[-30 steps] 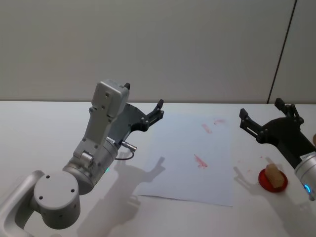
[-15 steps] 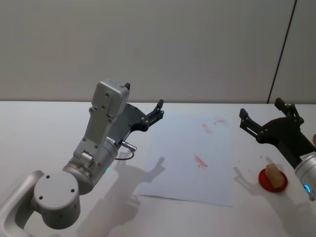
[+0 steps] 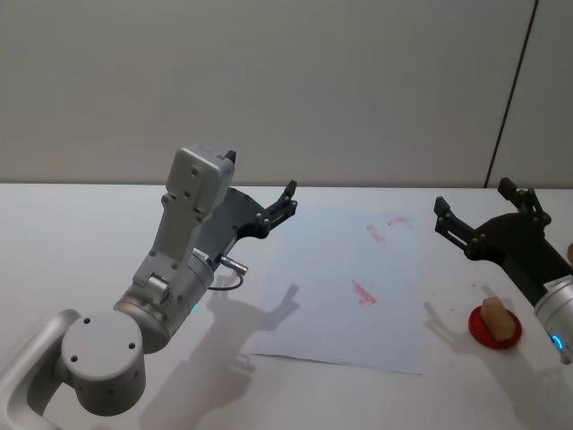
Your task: Use the one hand to pick up the stamp and affix it onto the A4 paper.
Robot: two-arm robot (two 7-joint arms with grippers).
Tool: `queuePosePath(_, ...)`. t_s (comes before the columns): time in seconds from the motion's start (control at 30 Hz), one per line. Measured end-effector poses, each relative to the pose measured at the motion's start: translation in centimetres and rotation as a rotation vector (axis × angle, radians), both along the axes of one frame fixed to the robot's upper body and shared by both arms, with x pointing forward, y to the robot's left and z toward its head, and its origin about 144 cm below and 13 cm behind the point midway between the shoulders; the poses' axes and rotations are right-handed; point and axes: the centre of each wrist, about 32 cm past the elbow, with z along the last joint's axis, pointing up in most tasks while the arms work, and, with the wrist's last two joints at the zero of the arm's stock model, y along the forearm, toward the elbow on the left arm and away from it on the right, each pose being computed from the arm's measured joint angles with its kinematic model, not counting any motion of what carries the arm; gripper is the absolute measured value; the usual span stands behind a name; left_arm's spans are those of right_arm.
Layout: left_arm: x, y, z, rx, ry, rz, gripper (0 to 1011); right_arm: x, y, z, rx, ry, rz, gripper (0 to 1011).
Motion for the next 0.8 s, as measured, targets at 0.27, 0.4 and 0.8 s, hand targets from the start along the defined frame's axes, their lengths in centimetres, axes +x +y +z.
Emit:
queuePosePath(0.27, 0.0, 0.0, 0.0, 0.0, 0.0, 0.0, 1003, 0.0, 0.0, 0.0, 0.0, 0.0, 0.0, 1003)
queuePosePath(0.4, 0.0, 0.0, 0.0, 0.0, 0.0, 0.0, 1003, 0.0, 0.0, 0.0, -0.001, 0.001, 0.0, 1003)
queuePosePath(0.8, 0.0, 0.0, 0.0, 0.0, 0.0, 0.0, 1003, -1.6, -1.5, -0.4, -0.058, 0.059, -0.047, 1003)
